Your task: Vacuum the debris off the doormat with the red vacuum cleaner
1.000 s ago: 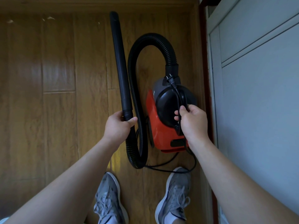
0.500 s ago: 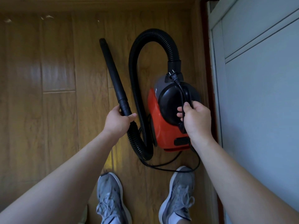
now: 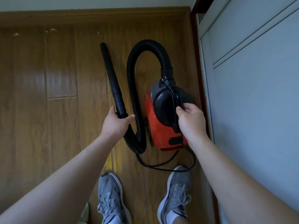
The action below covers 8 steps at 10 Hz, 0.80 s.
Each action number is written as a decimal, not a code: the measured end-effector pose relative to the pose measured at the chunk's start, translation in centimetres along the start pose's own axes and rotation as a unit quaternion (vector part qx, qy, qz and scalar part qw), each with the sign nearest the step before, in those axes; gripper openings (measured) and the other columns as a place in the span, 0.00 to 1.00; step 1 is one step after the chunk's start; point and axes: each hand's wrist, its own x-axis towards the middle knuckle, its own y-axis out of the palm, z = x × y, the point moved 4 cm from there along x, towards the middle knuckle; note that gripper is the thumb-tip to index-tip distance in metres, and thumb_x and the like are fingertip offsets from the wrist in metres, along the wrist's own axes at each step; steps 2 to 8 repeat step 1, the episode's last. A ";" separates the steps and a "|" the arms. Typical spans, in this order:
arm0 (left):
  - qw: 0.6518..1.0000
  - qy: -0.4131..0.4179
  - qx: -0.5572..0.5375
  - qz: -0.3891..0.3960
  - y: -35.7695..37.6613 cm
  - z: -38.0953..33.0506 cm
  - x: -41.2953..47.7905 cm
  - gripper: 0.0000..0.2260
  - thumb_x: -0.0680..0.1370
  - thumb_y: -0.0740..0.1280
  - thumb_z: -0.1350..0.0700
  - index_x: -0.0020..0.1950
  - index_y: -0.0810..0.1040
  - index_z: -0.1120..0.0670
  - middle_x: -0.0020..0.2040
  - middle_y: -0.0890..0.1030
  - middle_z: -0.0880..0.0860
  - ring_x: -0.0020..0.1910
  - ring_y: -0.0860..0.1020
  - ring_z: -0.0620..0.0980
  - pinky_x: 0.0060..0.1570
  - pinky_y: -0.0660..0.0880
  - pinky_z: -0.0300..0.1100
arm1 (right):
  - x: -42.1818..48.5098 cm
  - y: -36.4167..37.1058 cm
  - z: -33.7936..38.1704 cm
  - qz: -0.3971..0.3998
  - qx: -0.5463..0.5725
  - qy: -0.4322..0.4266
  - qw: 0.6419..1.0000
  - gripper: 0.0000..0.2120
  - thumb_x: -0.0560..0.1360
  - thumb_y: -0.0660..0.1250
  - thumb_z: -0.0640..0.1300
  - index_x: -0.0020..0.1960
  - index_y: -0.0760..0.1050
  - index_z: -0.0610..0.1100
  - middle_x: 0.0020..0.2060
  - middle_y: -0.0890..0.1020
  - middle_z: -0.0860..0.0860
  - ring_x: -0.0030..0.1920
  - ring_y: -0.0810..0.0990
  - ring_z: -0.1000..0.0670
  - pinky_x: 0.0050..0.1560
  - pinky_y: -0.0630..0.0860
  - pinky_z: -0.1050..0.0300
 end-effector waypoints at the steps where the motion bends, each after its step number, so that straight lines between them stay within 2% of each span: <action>1: 0.999 0.036 0.020 -0.022 -0.8 -1.4 -1.6 0.42 0.76 0.74 0.48 0.82 0.53 0.52 0.76 0.68 0.50 0.73 0.70 0.55 0.67 0.70 0.50 | -0.8 -0.6 0.8 0.003 -0.035 -0.009 0.999 0.23 0.81 0.65 0.49 0.74 0.69 0.46 0.68 0.77 0.49 0.65 0.76 0.49 0.61 0.72 0.58; 8: 0.999 0.036 0.020 -0.022 -0.8 -1.4 -1.6 0.42 0.76 0.74 0.48 0.82 0.53 0.52 0.76 0.68 0.50 0.73 0.70 0.55 0.67 0.70 0.50 | -0.8 -0.6 0.8 0.003 -0.035 -0.009 0.999 0.23 0.81 0.65 0.49 0.74 0.69 0.46 0.68 0.77 0.49 0.65 0.76 0.49 0.61 0.72 0.58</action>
